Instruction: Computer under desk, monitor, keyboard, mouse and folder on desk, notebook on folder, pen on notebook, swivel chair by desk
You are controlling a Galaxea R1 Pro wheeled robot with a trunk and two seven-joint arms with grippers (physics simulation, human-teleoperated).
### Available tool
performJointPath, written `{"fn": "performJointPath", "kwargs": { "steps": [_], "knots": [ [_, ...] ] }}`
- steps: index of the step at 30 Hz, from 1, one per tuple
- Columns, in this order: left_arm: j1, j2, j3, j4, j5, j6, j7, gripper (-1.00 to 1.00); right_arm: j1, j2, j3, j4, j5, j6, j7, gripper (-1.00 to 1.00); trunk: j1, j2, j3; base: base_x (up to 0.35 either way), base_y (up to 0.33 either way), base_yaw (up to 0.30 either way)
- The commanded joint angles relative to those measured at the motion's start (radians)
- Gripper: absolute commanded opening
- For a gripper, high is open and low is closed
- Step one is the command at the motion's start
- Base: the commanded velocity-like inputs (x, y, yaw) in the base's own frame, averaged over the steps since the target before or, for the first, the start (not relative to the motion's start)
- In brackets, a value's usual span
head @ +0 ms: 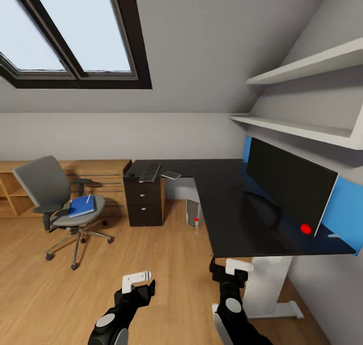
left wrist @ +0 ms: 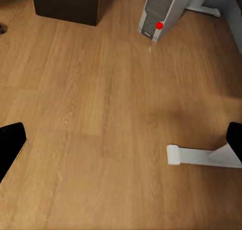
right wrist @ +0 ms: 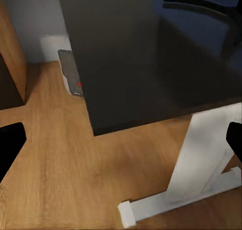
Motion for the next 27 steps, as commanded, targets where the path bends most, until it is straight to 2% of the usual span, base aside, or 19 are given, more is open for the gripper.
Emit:
{"fn": "performJointPath", "kwargs": {
  "steps": [1, 6, 11, 19, 26, 27],
  "knots": [
    [-0.001, 0.0, -0.002, -0.001, 0.011, 0.002, 0.009, 1.0, 0.0, -0.002, 0.005, -0.029, -0.036, 0.02, -0.007, 1.0, 0.0, -0.001, -0.001, 0.0, 0.333, 0.0],
    [-0.001, 0.0, -0.002, -0.001, 0.011, 0.002, 0.009, 1.0, 0.001, -0.002, 0.008, -0.043, -0.055, 0.026, -0.007, 1.0, 0.0, -0.001, -0.001, 0.001, 0.333, 0.013],
    [-0.001, 0.0, -0.004, -0.002, 0.01, 0.001, 0.009, 1.0, 0.001, -0.002, 0.007, -0.044, -0.059, 0.026, -0.007, 1.0, 0.0, -0.001, -0.001, 0.104, 0.293, 0.185],
    [-0.001, 0.001, -0.001, -0.01, 0.012, 0.0, 0.009, 1.0, 0.001, -0.002, 0.008, -0.04, -0.058, 0.025, -0.004, 1.0, 0.0, -0.001, -0.002, 0.075, 0.059, 0.255],
    [-0.001, 0.001, 0.001, -0.01, 0.012, 0.001, 0.009, 1.0, 0.001, -0.002, 0.014, -0.031, -0.056, 0.025, -0.001, 1.0, 0.0, -0.001, -0.004, 0.28, 0.009, 0.067],
    [-0.001, 0.001, 0.001, -0.01, 0.012, 0.001, 0.009, 1.0, 0.001, -0.003, 0.046, -0.016, -0.054, 0.024, -0.002, 1.0, 0.0, -0.001, -0.004, 0.318, 0.032, 0.004]
  ]
}}
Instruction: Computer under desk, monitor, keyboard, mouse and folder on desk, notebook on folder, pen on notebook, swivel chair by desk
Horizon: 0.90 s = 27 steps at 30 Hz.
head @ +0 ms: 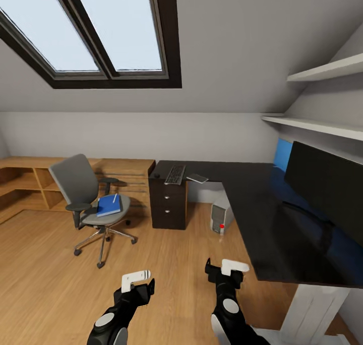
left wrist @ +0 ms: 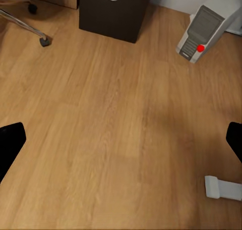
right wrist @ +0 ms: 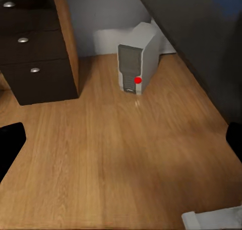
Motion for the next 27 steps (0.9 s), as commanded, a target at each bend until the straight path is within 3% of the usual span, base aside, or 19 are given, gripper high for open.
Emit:
{"fn": "performJointPath", "kwargs": {
  "steps": [1, 7, 13, 27],
  "knots": [
    [-0.001, 0.0, -0.001, -0.001, 0.011, 0.003, 0.009, 1.0, -0.001, -0.001, 0.008, 0.0, -0.002, 0.005, -0.007, 1.0, 0.001, -0.001, -0.001, 0.318, 0.045, 0.003],
    [-0.001, 0.0, -0.001, -0.001, 0.011, 0.003, 0.009, 1.0, -0.001, 0.001, 0.028, 0.005, -0.002, 0.003, -0.008, 1.0, 0.001, -0.001, -0.001, 0.319, 0.088, 0.001],
    [-0.001, -0.001, 0.024, -0.001, 0.012, 0.003, 0.009, 1.0, -0.001, -0.001, 0.028, 0.005, -0.001, 0.003, -0.007, 1.0, 0.001, -0.001, -0.001, 0.319, 0.112, 0.0],
    [-0.001, -0.001, 0.025, -0.001, 0.012, 0.003, 0.009, 1.0, -0.001, -0.002, 0.026, 0.006, 0.001, -0.018, -0.007, 1.0, 0.001, -0.001, -0.001, 0.319, 0.115, 0.0]
  ]
}}
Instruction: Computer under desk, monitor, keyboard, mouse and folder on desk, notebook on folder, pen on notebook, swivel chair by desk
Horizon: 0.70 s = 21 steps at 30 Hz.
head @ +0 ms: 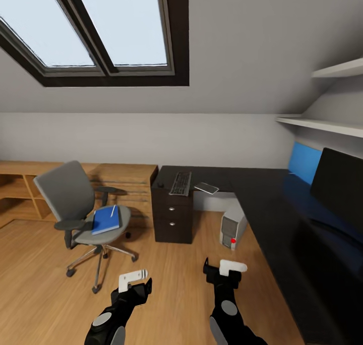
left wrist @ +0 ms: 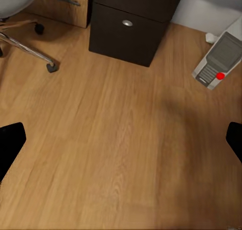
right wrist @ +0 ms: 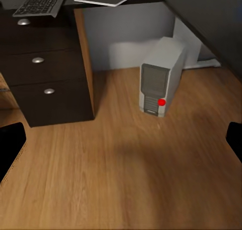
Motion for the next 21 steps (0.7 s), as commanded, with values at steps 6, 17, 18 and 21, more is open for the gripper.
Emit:
{"fn": "performJointPath", "kwargs": {
  "steps": [6, 17, 18, 21],
  "knots": [
    [-0.001, 0.0, -0.002, -0.001, 0.011, 0.002, 0.009, 1.0, -0.001, 0.0, 0.003, 0.013, -0.003, -0.02, -0.007, 1.0, 0.001, -0.001, -0.001, 0.319, 0.116, 0.0],
    [-0.001, 0.0, 0.0, -0.001, 0.011, 0.003, 0.009, 1.0, -0.001, 0.0, 0.003, 0.02, -0.003, -0.022, -0.007, 1.0, 0.001, -0.001, -0.001, 0.319, 0.143, -0.002],
    [-0.001, 0.0, 0.0, -0.001, 0.011, 0.003, 0.009, 1.0, -0.001, 0.0, 0.003, 0.02, -0.003, -0.022, -0.007, 1.0, 0.001, -0.001, -0.001, 0.319, 0.17, -0.042],
    [-0.001, 0.0, 0.0, -0.001, 0.01, 0.003, 0.009, 1.0, -0.001, 0.0, 0.003, 0.02, -0.003, -0.022, -0.007, 1.0, 0.001, -0.001, 0.001, 0.319, 0.171, -0.146]
  ]
}}
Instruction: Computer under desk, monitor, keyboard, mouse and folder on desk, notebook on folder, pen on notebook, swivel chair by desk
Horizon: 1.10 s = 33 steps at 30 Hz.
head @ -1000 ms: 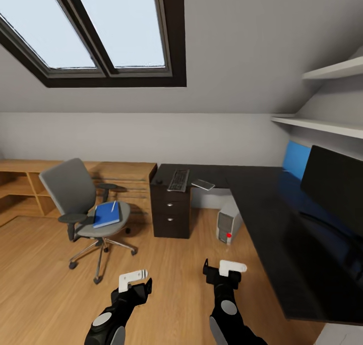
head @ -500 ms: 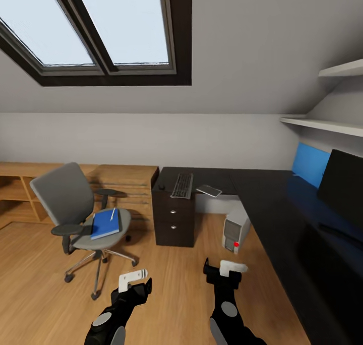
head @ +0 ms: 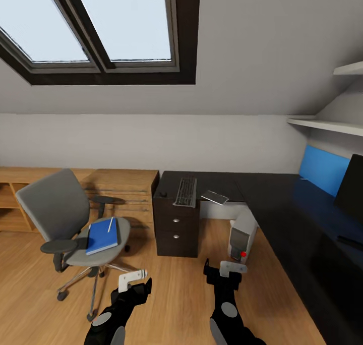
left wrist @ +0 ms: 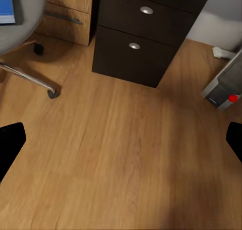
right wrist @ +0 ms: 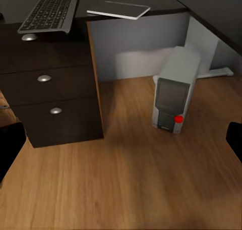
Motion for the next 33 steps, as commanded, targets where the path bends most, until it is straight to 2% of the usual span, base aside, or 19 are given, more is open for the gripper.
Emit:
{"fn": "performJointPath", "kwargs": {
  "steps": [1, 12, 30, 31, 33],
  "knots": [
    [-0.001, 0.0, -0.001, -0.001, 0.01, 0.003, 0.009, 1.0, -0.001, 0.0, 0.002, -0.001, -0.005, 0.004, -0.007, 1.0, 0.001, -0.001, 0.0, 0.319, 0.17, -0.19],
    [-0.001, 0.0, -0.003, -0.001, 0.009, 0.003, 0.009, 1.0, -0.001, 0.0, 0.002, -0.001, -0.005, 0.004, -0.007, 1.0, 0.001, -0.001, 0.008, 0.319, 0.149, -0.206],
    [-0.001, 0.0, -0.005, -0.001, 0.009, 0.002, 0.009, 1.0, -0.001, 0.0, 0.001, 0.023, -0.005, 0.002, -0.007, 1.0, 0.001, -0.001, 0.009, 0.319, 0.13, -0.012],
    [-0.001, 0.0, -0.005, -0.003, 0.008, 0.002, 0.009, 1.0, -0.001, 0.0, 0.004, 0.027, -0.004, -0.035, -0.007, 1.0, 0.001, -0.001, 0.009, 0.319, 0.125, 0.0],
    [-0.001, 0.0, -0.006, -0.003, 0.008, 0.001, 0.009, 1.0, -0.001, -0.001, 0.004, 0.028, -0.004, -0.046, -0.006, 1.0, 0.001, -0.001, 0.009, 0.319, 0.124, 0.0]
  ]
}}
